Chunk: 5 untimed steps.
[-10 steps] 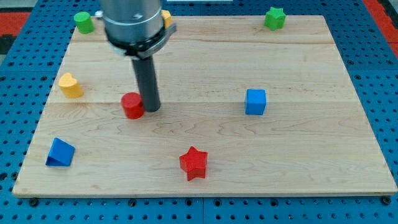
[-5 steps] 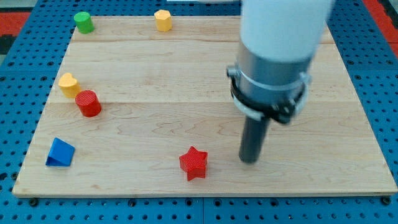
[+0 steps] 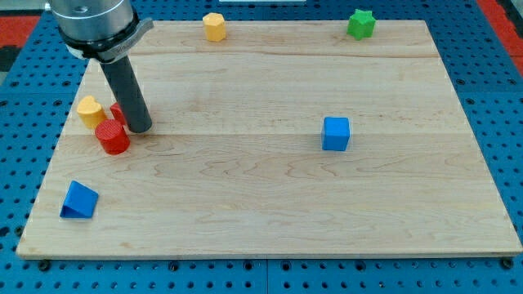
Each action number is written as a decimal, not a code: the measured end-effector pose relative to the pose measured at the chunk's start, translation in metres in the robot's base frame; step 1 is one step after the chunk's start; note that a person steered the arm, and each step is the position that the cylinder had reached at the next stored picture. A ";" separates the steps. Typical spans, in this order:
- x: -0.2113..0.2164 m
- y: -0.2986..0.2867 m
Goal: Move the red star right to heart
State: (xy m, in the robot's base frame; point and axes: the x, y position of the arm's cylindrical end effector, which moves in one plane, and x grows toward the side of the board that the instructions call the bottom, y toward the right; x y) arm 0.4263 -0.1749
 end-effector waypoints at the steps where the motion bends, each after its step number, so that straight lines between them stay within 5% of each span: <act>1: -0.038 0.068; 2: -0.101 0.181; 4: -0.223 0.174; 5: -0.233 0.153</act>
